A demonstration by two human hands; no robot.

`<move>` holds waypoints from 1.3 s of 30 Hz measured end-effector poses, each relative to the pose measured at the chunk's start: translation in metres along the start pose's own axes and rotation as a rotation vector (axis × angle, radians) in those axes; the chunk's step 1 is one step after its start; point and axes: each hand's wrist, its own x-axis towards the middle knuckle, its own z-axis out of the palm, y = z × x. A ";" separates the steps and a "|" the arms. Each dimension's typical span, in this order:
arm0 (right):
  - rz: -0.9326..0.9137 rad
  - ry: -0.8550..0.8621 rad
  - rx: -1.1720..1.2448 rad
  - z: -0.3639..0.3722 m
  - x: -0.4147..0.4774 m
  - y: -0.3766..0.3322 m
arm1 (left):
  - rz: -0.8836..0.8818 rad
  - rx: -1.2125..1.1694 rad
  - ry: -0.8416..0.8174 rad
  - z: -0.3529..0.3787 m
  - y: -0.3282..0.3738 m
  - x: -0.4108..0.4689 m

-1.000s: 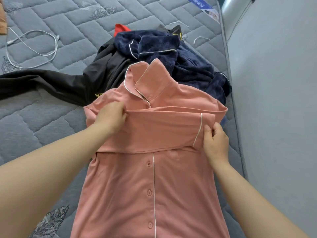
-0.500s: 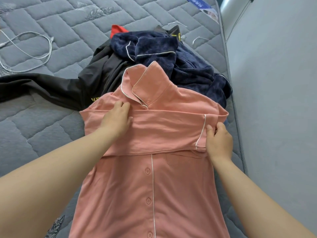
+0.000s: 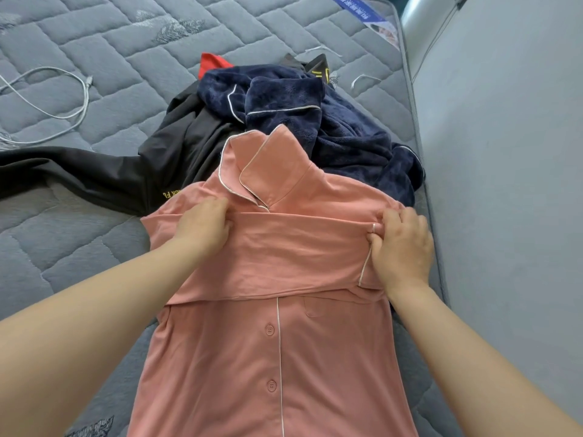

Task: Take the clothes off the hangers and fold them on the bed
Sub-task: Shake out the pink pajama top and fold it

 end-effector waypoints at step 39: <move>-0.115 -0.398 0.967 -0.007 0.103 -0.128 | -0.424 -0.910 -0.164 -0.060 0.013 0.117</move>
